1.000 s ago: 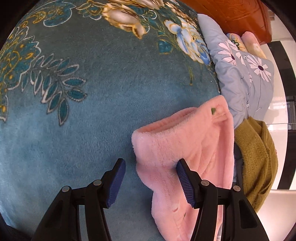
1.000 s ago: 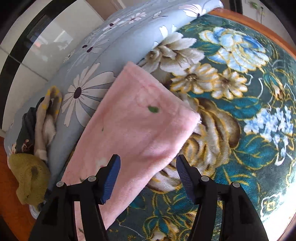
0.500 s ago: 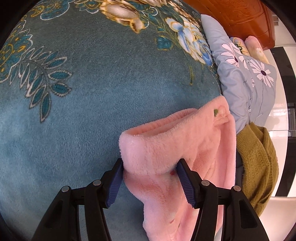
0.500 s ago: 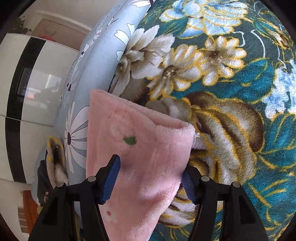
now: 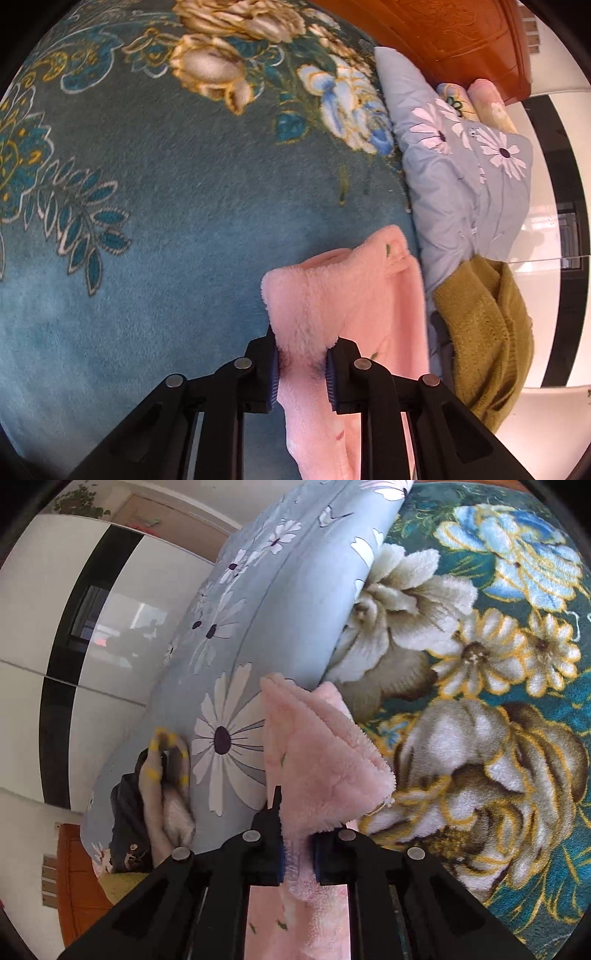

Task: Fold clothes
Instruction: 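Grasp the pink fabric with the right gripper and lay it on the fold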

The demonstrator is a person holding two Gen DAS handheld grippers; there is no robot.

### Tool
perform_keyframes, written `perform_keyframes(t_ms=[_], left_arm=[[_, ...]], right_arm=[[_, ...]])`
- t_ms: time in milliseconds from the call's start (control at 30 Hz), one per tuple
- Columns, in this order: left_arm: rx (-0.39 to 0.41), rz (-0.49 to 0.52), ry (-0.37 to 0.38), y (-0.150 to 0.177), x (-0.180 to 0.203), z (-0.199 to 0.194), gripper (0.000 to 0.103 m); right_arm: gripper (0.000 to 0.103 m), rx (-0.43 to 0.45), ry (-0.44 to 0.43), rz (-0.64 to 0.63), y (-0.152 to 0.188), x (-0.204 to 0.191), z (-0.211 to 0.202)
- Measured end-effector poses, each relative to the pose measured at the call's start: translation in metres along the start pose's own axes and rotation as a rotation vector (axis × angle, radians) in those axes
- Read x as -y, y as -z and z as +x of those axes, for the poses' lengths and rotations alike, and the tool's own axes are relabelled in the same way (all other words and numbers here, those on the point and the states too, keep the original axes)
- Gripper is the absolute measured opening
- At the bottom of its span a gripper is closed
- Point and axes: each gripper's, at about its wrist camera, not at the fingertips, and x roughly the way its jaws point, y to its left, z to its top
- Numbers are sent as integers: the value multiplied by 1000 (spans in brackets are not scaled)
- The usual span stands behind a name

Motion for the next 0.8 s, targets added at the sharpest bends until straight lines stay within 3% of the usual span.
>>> perform_keyframes(t_ms=[133,200,267,433,533,667,800], left_arm=[[20,96,119,-14,16,-48,21],[66,151,102,-17,9,-67,21],[99,184,68,-19,-5,-79,21],[6,-6,-101,-9,-92,-43,22],[-14,-145,-65,-5,-117,-39,23],[-1,-158,-53,1,-117,-42,27],[11,-175,-48,13,-115,-47,43]], right_arm=[[10,29,-105,-93,-8,-34,-36],[10,37,-138,-132,-10,-32,-58],[10,13,-113,-146,-4,-16,-63],[10,-79,71,-15,28,71,-35],[10,-91,123,98,44,107,-24],[10,-93,121,45,40,95,-27],[10,-88,100,-106,40,46,-38]])
